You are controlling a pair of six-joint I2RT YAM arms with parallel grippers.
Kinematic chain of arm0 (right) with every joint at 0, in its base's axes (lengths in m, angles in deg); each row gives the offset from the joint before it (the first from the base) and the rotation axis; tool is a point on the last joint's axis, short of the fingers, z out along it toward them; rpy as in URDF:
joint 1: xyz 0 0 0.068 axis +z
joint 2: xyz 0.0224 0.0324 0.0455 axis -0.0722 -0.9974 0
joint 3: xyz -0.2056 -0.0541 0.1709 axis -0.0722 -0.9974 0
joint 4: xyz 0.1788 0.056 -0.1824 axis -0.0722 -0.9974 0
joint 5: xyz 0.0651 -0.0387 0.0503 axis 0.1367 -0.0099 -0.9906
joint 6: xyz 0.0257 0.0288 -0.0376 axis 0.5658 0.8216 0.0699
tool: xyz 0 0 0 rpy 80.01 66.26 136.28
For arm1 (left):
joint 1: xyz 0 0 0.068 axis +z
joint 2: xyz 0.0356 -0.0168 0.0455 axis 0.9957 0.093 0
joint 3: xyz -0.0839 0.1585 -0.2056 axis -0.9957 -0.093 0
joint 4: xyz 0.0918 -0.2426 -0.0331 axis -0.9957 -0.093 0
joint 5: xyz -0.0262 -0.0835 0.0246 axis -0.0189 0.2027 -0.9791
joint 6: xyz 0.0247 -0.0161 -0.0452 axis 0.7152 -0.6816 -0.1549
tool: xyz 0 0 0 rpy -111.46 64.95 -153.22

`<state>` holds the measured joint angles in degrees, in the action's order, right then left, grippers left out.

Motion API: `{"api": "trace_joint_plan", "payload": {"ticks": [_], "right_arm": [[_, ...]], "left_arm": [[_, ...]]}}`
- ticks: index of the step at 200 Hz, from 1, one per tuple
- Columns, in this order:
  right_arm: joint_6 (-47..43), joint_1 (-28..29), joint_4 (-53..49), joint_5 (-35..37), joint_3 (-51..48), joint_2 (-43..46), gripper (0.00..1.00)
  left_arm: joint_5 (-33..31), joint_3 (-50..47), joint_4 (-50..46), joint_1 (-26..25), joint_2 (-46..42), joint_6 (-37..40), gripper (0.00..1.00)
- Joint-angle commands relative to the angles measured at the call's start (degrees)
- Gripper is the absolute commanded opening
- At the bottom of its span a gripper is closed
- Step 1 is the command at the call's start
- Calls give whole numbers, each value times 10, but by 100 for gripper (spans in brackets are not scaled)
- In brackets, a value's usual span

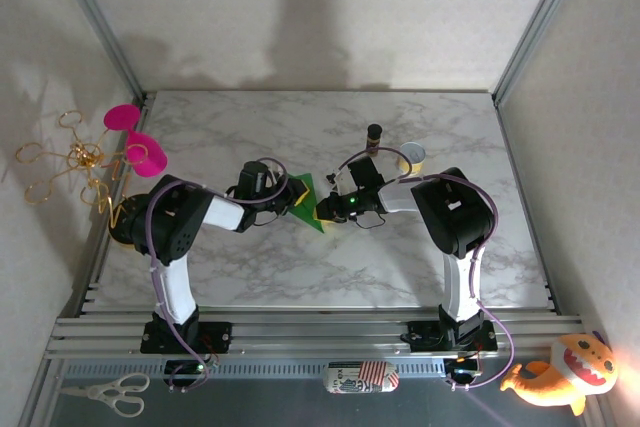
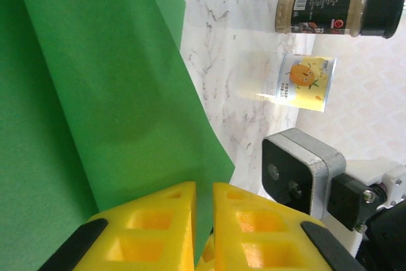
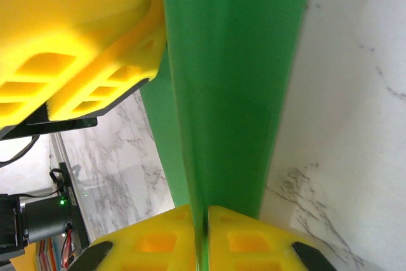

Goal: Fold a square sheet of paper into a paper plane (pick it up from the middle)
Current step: Fourth fold the wing at the center of the table.

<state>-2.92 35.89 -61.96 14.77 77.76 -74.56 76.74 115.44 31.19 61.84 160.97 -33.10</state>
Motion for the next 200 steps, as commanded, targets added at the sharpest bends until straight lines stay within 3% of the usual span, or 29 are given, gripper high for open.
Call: {"api": "trace_joint_plan", "payload": {"ticks": [1,200], "right_arm": [[-14,2,-66,99,-17,-51,14],[-25,2,-89,115,-12,-51,14]], "left_arm": [[7,10,-7,-4,14,14,15],[13,16,-10,-8,43,28,16]]}}
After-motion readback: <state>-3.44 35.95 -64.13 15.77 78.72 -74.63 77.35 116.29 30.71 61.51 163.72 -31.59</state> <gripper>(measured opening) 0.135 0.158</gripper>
